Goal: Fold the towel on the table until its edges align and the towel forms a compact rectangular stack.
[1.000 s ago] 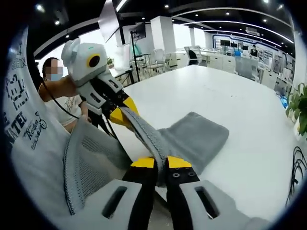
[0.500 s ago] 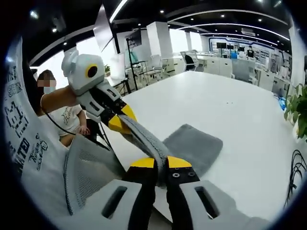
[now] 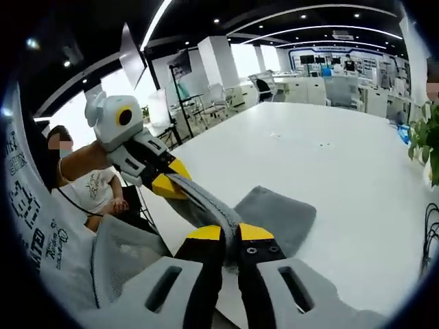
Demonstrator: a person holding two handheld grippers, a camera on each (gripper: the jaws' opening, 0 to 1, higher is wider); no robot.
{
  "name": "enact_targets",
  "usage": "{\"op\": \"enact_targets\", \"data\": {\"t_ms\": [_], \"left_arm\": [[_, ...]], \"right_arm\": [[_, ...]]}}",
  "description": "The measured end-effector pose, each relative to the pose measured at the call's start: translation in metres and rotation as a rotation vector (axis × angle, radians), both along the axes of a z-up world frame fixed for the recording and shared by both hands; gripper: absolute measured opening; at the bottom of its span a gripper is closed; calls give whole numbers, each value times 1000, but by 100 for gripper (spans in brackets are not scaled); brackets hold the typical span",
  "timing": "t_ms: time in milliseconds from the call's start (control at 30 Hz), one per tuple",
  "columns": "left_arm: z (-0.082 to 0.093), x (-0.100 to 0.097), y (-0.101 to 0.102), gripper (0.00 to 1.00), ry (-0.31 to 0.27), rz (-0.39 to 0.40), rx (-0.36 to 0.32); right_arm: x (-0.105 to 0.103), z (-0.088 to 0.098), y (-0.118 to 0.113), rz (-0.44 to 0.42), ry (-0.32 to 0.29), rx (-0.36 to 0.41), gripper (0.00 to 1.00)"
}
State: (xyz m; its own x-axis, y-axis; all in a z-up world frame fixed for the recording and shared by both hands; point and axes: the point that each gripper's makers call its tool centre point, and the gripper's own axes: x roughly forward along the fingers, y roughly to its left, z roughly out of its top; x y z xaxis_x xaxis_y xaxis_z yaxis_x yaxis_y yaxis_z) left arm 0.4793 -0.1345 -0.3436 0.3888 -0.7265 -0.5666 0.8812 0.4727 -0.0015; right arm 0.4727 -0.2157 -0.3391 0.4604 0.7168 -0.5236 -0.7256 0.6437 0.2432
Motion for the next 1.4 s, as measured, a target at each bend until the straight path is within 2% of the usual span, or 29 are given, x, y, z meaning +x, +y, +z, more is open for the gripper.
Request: {"op": "enact_targets", "data": {"t_ms": [367, 467, 633, 800, 933, 1000, 1267, 1333, 1400], "left_arm": [[-4, 27, 0, 8, 45, 5, -28], [-5, 28, -6, 8, 62, 1, -32], [-7, 40, -4, 8, 94, 6, -47], [-10, 47, -3, 8, 101, 10, -41], [-19, 55, 1, 7, 118, 22, -32], [-22, 57, 2, 7, 123, 23, -25], [-30, 67, 6, 7, 162, 55, -34], [-32, 67, 6, 7, 168, 55, -37], [-34, 68, 6, 7, 169, 44, -34]], "right_arm": [[27, -3, 0, -16, 43, 23, 4], [34, -5, 1, -17, 58, 26, 4], [45, -7, 2, -13, 73, 26, 4], [56, -13, 5, -4, 84, 28, 5], [59, -15, 5, 15, 74, 25, 7], [62, -10, 7, 19, 51, 62, 9], [58, -18, 6, 62, 62, 48, 30], [54, -20, 10, 76, 47, 46, 28], [58, -21, 10, 63, 11, 18, 23]]}}
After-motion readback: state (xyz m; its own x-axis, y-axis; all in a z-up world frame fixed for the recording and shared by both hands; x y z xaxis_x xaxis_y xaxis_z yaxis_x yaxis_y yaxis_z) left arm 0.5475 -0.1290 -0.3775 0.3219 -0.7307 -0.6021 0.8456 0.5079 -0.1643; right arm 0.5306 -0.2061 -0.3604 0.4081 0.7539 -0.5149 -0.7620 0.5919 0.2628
